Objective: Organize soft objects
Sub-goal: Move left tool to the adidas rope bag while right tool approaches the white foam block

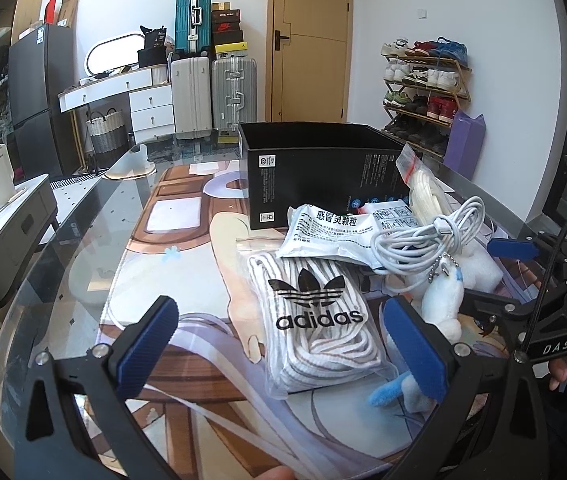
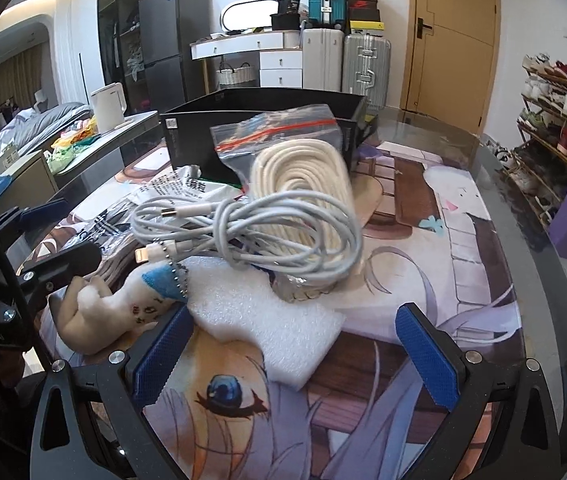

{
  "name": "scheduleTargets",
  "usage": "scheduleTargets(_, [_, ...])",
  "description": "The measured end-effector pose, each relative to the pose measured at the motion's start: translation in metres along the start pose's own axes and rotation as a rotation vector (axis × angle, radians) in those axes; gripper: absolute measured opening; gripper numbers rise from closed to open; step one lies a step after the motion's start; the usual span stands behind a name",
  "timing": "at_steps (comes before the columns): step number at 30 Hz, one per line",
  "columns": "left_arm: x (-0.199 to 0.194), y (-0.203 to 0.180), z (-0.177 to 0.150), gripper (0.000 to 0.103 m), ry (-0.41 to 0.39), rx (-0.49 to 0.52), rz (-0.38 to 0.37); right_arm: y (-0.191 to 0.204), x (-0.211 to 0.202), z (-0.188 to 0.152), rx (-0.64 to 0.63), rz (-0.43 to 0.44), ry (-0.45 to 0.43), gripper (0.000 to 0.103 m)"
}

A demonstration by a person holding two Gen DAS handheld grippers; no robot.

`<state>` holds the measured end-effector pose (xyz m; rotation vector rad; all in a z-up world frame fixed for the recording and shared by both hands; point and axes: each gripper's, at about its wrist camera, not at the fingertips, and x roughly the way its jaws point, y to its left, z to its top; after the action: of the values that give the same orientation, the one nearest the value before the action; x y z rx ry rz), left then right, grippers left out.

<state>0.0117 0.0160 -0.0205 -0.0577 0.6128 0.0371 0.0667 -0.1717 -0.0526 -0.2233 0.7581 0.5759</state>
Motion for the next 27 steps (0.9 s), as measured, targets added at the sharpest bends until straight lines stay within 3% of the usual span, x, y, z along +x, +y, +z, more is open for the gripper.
scheduleTargets(7, [0.0,0.001,0.0,0.103,0.002,-0.002,-0.003,-0.017,-0.01,-0.008,0.027,-0.021,-0.009,0.102])
scheduleTargets(19, [0.009,0.005,0.003,0.103,0.042,-0.032,-0.021,-0.004,0.0,0.001,0.001,0.022,0.006,0.102])
scheduleTargets(21, [0.014,0.007,0.005,0.103,0.06,-0.051,-0.029,-0.006,0.002,0.001,0.004,0.044,0.007,0.097])
scheduleTargets(25, [0.02,0.01,0.006,0.102,0.097,-0.091,-0.072,-0.004,0.001,0.0,-0.011,0.077,0.003,0.076])
scheduleTargets(27, [0.02,0.009,0.006,0.101,0.103,-0.089,-0.084,-0.005,-0.001,-0.001,-0.008,0.085,-0.004,0.075])
